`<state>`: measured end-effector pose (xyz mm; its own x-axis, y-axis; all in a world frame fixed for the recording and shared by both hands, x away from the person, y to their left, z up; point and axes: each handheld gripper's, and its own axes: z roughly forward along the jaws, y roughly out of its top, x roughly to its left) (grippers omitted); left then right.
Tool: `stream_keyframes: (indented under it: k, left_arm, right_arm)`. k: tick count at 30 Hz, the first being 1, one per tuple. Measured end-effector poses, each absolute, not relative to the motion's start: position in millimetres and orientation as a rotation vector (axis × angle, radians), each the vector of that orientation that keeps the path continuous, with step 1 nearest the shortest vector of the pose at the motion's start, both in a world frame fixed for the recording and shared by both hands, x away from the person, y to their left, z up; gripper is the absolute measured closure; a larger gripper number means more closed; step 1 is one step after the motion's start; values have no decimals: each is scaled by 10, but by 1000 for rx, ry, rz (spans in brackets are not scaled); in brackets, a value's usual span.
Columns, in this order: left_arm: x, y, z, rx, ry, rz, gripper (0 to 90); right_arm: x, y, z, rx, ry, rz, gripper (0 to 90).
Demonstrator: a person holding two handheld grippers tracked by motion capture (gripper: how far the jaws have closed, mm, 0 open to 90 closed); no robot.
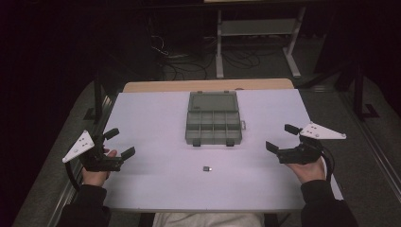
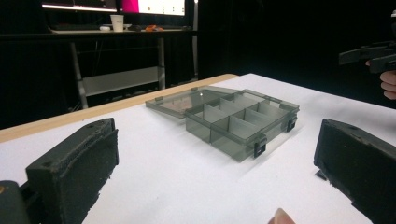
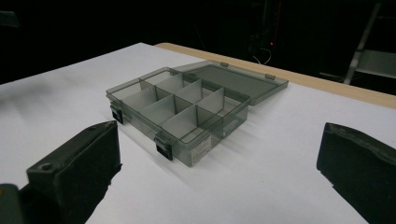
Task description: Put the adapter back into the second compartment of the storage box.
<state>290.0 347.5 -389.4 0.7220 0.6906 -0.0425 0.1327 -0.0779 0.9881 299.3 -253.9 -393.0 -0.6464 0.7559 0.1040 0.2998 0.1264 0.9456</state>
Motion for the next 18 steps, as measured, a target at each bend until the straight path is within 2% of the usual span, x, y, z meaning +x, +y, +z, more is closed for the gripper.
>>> stream_keyframes:
  k: [18]
  left_arm:
    - [2880, 3460, -3897, 1620, 676, 521, 0]
  right_arm:
    - [2979, -2500, -3924, 1023, 2022, 1505, 0]
